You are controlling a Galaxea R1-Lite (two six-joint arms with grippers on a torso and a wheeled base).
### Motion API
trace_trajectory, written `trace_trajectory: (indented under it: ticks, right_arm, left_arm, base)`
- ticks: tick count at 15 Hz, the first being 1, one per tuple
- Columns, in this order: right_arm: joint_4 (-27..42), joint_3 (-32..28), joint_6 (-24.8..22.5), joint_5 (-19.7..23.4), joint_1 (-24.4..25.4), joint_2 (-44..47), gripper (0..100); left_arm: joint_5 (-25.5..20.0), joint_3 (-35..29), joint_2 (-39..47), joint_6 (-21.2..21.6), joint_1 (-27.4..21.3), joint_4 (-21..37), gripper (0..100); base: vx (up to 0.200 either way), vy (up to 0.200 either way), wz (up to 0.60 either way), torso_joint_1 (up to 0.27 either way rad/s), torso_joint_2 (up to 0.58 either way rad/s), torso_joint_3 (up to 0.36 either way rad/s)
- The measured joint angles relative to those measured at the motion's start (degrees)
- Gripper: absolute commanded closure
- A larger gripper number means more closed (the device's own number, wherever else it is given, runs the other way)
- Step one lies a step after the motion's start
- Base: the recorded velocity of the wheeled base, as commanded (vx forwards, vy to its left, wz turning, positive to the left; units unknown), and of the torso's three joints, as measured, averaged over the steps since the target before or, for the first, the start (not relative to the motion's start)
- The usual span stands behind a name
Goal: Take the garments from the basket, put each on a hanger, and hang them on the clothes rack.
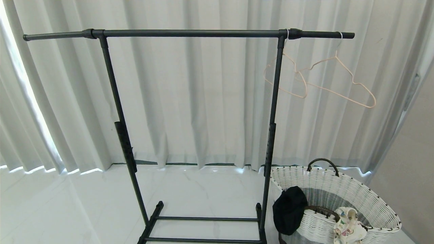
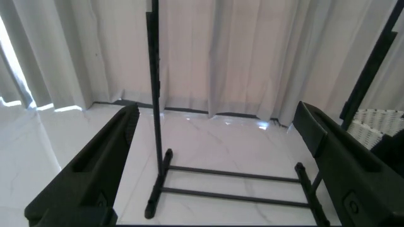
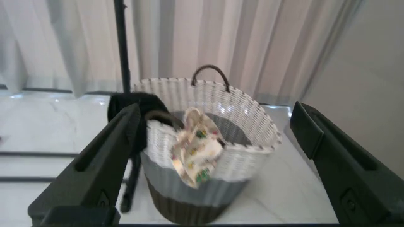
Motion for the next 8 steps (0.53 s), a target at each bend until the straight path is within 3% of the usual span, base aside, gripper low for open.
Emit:
trace_trajectory:
  ticks: [2,8]
  right_arm:
    - [-0.04,0.0,0.44,0.05,0.0,0.0,0]
    - [-0.11,0.07,-0.33,0.05,0.05,0.0,0]
  left_arm:
    - [-0.02,0.0,0.0,-0.09,0.0,0.0,0]
    - [-0.02,0.0,0.0,0.33,-0.02,0.0,0]
  base:
    - [0.2,0.0,0.0,0.005,0.0,0.002]
    - [0.0,0.0,0.0,0.0,0.0,0.0]
